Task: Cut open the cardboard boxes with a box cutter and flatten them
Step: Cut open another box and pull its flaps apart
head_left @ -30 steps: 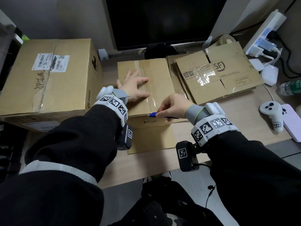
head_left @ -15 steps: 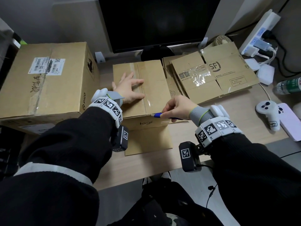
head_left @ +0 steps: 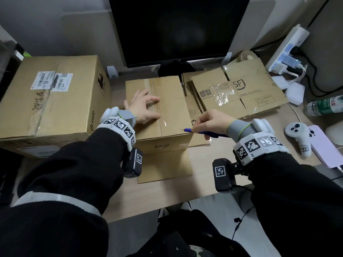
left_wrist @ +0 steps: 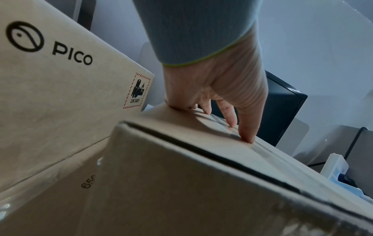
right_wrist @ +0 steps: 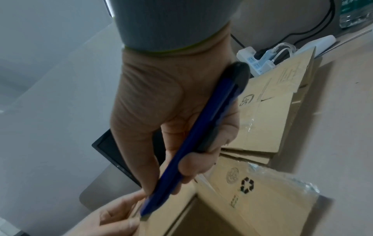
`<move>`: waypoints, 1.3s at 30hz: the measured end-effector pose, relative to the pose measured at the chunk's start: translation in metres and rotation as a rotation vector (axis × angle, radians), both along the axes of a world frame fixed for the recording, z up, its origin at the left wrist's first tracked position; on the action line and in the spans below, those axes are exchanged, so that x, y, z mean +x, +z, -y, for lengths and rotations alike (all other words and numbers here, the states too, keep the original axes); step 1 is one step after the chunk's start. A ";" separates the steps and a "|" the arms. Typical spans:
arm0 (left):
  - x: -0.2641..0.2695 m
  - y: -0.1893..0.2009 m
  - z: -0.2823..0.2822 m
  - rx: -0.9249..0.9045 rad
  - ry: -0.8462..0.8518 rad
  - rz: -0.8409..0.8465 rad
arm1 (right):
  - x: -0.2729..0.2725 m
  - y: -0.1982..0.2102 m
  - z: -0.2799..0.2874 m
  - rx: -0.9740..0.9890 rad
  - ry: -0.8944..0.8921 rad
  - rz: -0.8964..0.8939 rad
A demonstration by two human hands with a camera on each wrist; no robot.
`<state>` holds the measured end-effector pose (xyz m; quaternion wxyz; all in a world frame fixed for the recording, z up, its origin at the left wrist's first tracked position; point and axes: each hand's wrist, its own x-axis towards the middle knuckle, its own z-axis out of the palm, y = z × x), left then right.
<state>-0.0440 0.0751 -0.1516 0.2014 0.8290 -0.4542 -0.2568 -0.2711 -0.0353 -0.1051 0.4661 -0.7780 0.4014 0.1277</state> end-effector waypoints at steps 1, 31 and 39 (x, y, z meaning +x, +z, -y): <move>0.000 0.000 0.000 0.014 0.001 0.004 | 0.000 0.002 0.004 0.024 -0.037 0.040; 0.060 0.017 0.085 0.352 0.534 -0.042 | 0.196 -0.003 0.130 -0.206 0.245 0.225; 0.066 0.007 0.085 0.274 0.513 -0.129 | 0.236 -0.025 0.133 -0.281 0.392 0.132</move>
